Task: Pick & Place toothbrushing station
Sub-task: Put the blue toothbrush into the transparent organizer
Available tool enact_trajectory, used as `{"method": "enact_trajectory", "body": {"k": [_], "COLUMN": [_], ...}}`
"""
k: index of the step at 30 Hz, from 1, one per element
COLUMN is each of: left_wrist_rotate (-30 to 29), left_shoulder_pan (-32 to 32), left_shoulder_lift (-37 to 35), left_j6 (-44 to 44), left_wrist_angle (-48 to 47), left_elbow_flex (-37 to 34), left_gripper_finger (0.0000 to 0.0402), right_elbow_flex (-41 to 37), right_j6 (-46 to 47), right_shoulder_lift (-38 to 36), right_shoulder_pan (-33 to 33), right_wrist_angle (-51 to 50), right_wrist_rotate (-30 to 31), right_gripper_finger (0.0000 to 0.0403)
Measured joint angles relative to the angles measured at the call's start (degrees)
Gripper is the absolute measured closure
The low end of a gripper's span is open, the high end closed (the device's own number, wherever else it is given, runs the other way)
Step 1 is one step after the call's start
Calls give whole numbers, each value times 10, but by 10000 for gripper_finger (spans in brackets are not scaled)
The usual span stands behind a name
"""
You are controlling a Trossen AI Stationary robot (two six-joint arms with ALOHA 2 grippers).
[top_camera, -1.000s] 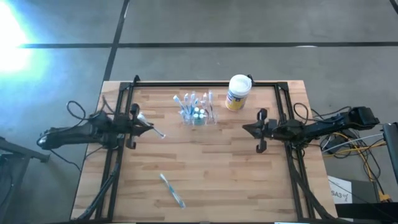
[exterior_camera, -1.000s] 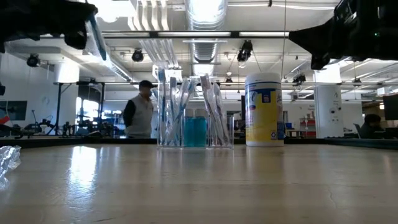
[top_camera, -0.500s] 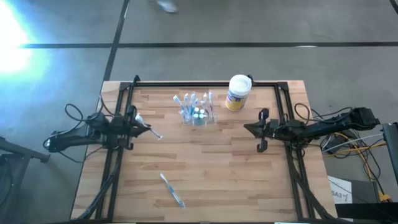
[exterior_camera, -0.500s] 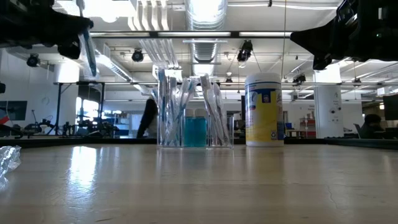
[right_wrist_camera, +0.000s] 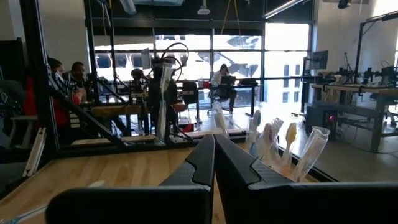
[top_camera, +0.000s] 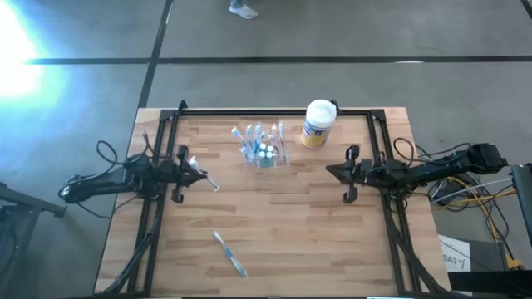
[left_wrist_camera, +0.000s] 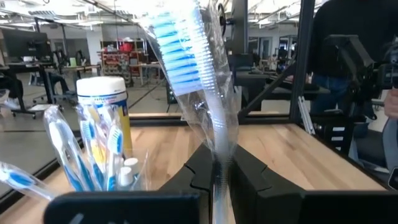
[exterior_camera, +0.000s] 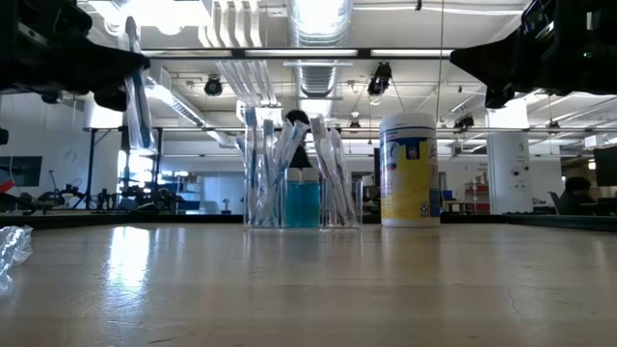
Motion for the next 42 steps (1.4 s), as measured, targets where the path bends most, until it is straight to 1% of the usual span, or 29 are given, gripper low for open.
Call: {"method": "enact_trajectory", "body": {"k": [7,11,14,17,22,24,26,29,32,34,35,38,42], "left_wrist_rotate": [12,12,11,-5,-67,-75,-71,-40,38,87,98,103,103], "left_shoulder_pan": [0,0,0,0,9,23,42,76,112,123,124,124,125], "left_shoulder_lift": [0,0,6,35,138,188,242,314,380,424,447,515,596], "left_j6": [3,2,6,30,67,75,76,75,40,18,15,16,17], "left_wrist_angle": [25,95,113,122,121,137,181,257,319,336,335,340,410], "left_elbow_flex": [-14,-15,6,38,79,91,99,103,113,125,131,146,156], "left_gripper_finger": [377,376,377,377,377,377,377,377,377,377,377,377,376], "right_elbow_flex": [0,0,0,0,0,0,0,0,1,1,1,1,1], "right_j6": [0,0,0,-1,-4,-4,-4,-7,-13,-16,-18,-22,-22], "right_shoulder_lift": [0,0,0,0,1,1,1,1,1,1,1,1,1], "right_shoulder_pan": [0,0,0,0,-1,-1,-1,0,0,0,0,0,0], "right_wrist_angle": [-1,-1,-1,1,11,11,11,12,13,13,13,13,13], "right_wrist_rotate": [0,0,0,0,0,0,0,0,0,0,0,0,0], "right_gripper_finger": [394,394,394,394,394,394,394,394,394,394,394,394,394]}}
